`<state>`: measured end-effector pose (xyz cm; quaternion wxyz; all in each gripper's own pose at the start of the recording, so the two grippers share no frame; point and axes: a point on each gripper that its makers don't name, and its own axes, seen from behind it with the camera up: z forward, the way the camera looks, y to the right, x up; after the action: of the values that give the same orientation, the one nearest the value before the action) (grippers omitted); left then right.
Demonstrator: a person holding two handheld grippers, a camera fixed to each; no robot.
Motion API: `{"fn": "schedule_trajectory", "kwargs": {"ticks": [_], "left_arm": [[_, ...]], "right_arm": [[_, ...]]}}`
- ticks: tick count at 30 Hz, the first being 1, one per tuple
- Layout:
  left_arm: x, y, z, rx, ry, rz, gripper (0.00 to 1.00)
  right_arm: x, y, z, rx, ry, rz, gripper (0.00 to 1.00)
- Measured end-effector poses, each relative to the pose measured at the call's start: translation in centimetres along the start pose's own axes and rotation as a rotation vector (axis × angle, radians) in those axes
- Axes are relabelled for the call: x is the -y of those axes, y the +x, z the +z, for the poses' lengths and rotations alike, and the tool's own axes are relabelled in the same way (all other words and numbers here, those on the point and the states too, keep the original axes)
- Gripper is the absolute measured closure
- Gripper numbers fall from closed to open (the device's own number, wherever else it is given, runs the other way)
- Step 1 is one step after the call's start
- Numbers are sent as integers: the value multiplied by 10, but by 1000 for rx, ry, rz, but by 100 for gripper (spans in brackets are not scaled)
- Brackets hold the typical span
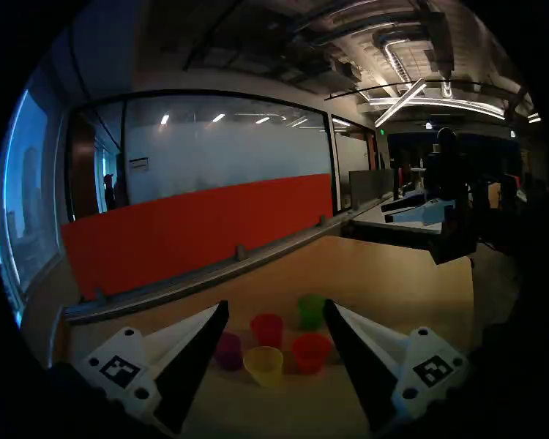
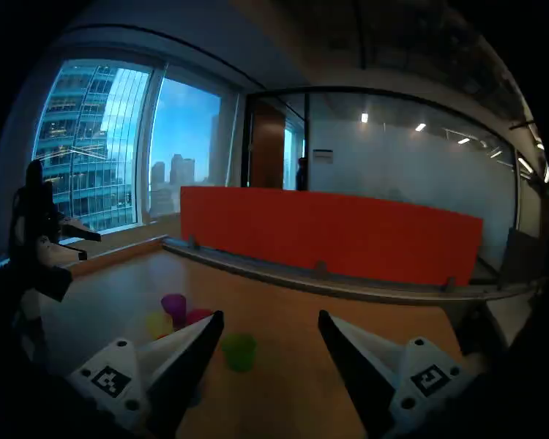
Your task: Pour water
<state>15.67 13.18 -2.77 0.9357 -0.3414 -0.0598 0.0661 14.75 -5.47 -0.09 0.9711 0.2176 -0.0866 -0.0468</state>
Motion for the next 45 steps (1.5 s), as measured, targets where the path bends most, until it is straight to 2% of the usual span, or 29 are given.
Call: {"fn": "schedule_trajectory", "kwargs": {"ticks": [14, 30, 45], "left_arm": [[-21, -29, 15, 46, -60, -2, 4], [-25, -43, 23, 66, -79, -12, 4], [-44, -55, 30, 87, -135, 2, 4]], "right_arm": [[-1, -17, 9, 32, -1, -1, 0], [-5, -28, 14, 47, -9, 8, 0], [-7, -34, 19, 60, -13, 3, 0]]}}
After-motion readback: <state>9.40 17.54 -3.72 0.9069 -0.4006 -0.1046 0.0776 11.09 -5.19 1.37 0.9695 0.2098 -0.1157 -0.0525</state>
